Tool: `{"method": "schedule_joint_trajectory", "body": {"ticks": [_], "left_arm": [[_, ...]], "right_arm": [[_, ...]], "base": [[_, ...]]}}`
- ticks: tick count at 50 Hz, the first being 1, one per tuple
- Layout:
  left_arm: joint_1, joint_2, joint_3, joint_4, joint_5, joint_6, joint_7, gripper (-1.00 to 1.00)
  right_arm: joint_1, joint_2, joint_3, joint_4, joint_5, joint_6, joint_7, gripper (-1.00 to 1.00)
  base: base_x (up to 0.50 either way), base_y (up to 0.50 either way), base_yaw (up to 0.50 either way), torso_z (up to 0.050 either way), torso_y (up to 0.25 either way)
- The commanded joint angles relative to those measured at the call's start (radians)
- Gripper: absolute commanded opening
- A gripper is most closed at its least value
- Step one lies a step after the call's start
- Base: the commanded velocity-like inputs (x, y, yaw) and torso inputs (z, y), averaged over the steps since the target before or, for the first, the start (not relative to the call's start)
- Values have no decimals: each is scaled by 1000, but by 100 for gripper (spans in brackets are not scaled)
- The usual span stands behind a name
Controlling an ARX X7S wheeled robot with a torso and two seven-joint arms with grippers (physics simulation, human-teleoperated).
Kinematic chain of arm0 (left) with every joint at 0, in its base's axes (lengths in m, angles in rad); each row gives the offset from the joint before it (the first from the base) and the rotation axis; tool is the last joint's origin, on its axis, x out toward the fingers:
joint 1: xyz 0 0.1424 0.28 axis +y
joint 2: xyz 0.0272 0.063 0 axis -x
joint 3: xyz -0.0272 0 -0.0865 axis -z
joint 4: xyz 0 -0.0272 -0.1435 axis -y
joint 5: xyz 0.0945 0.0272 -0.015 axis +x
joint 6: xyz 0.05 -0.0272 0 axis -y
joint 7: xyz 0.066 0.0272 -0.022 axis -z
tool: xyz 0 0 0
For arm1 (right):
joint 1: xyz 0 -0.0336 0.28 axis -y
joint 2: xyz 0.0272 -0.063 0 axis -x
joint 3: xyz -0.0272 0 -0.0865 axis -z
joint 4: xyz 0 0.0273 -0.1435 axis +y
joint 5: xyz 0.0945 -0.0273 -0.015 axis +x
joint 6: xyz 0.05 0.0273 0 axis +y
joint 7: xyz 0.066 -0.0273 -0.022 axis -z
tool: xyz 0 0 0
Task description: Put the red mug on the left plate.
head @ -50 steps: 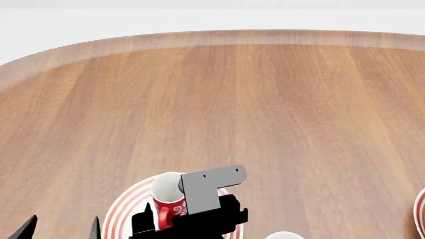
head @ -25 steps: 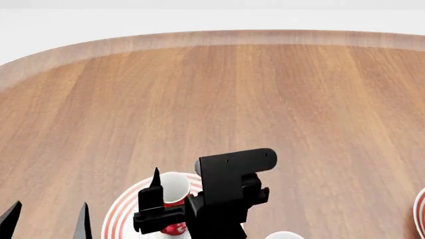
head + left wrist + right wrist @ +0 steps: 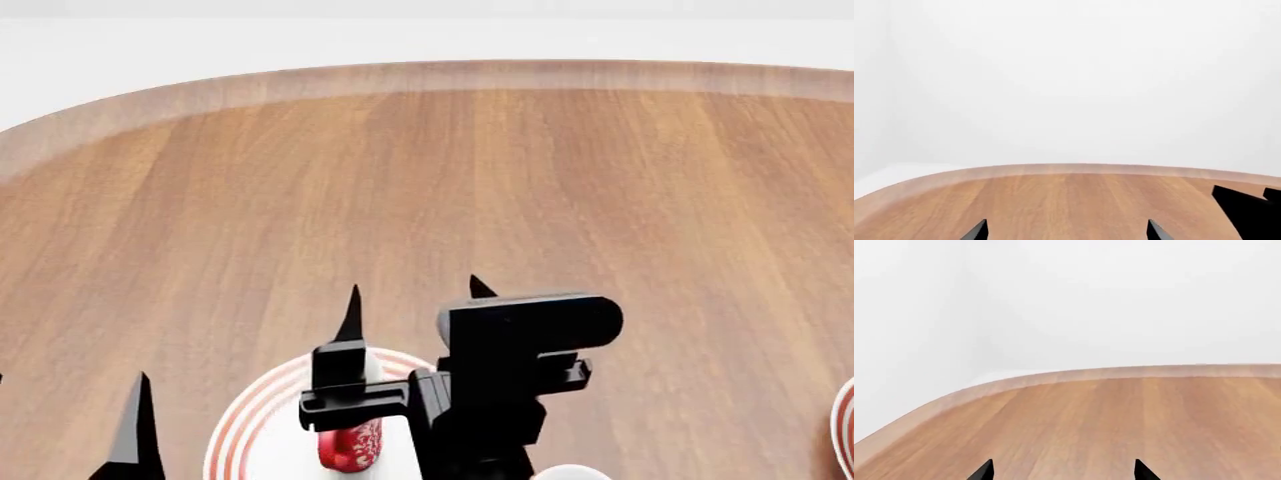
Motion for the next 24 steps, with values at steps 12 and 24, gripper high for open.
{"method": "schedule_joint_trajectory", "body": {"ticks": [12,24], "left_arm": [[-15,-43,-26,181,-59,-90,-68,100],[-25,-64,-42,246,-92,-120,-99,100]], "right_arm": [[-17,34,38,-74,25,-30,19,100],[-28,60,48,-150,35,-27,50,100]], "base": [[0,0,0,0,0],[0,0,0,0,0]]}}
